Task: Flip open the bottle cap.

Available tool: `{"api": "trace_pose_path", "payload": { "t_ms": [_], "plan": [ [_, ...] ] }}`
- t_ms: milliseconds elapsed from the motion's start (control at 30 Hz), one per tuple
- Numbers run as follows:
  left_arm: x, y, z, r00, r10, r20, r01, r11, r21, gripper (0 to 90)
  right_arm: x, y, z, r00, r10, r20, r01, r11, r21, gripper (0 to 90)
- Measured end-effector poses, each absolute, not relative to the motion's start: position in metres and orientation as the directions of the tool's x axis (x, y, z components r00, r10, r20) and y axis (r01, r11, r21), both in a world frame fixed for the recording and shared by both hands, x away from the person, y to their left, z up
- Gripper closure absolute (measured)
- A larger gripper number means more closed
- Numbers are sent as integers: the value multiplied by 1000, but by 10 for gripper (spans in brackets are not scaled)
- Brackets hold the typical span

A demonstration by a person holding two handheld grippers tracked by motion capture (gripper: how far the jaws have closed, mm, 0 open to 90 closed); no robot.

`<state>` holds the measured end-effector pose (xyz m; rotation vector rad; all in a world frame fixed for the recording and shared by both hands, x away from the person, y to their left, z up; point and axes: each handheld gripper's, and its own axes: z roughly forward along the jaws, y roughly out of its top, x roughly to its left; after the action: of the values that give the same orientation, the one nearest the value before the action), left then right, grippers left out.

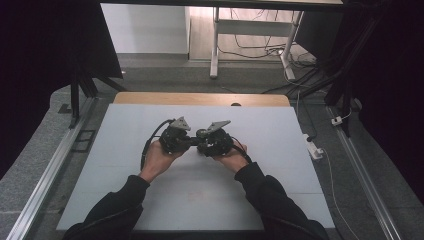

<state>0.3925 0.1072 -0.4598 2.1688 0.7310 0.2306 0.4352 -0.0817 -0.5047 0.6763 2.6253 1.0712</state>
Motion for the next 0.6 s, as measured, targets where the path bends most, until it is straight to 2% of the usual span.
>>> {"api": "trace_pose_path", "payload": {
  "t_ms": [600],
  "plan": [
    [399,109,-449,799,596,-81,426,-465,776,891,436,-82,-505,-869,494,-36,328,629,705,527]
  ]
}}
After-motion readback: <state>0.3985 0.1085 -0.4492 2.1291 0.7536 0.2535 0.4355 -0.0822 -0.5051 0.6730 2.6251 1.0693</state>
